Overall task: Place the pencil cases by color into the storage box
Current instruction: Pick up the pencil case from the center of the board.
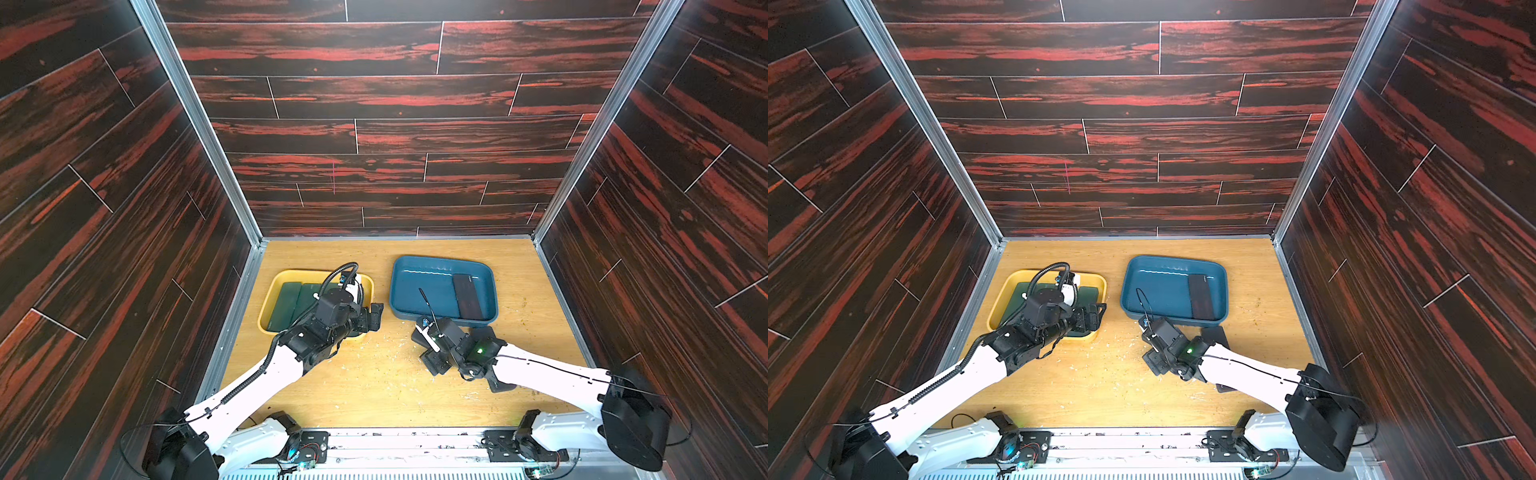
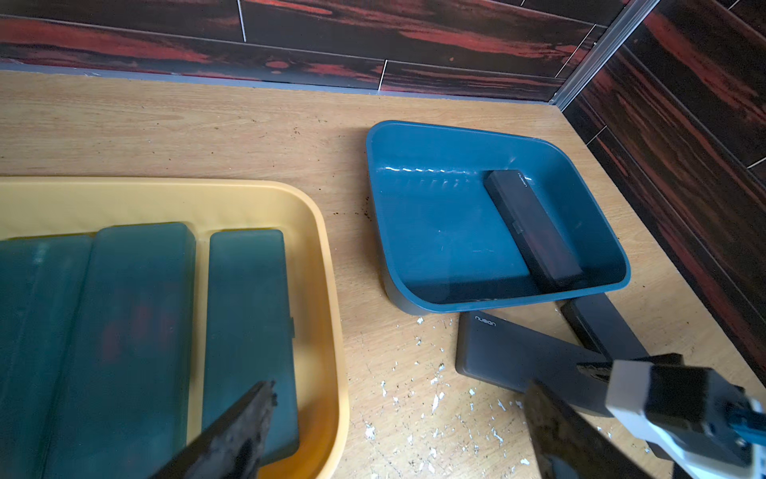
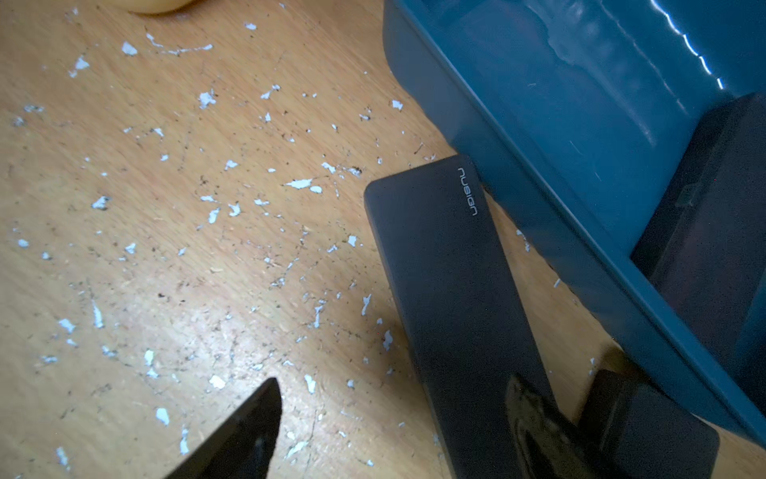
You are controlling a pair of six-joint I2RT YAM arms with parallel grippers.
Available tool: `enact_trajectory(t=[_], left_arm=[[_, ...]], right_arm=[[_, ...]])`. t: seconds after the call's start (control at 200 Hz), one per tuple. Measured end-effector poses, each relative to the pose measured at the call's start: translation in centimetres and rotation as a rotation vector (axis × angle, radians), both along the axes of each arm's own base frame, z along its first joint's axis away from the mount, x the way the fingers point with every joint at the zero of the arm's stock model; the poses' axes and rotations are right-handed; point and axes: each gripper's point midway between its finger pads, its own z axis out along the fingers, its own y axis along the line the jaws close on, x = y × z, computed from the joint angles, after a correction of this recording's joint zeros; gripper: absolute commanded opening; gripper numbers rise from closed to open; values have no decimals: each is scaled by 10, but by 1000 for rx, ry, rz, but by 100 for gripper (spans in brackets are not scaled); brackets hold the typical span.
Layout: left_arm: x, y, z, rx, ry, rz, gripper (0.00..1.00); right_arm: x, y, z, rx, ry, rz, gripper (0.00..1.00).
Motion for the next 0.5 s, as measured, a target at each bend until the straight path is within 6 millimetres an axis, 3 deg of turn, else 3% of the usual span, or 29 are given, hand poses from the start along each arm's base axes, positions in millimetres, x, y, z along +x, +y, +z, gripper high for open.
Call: enact_trajectory(t=[0.501], left_arm=[[-6, -4, 10, -60, -2, -15, 95]], right_arm=[[10, -17, -30, -34, 116, -24, 87]])
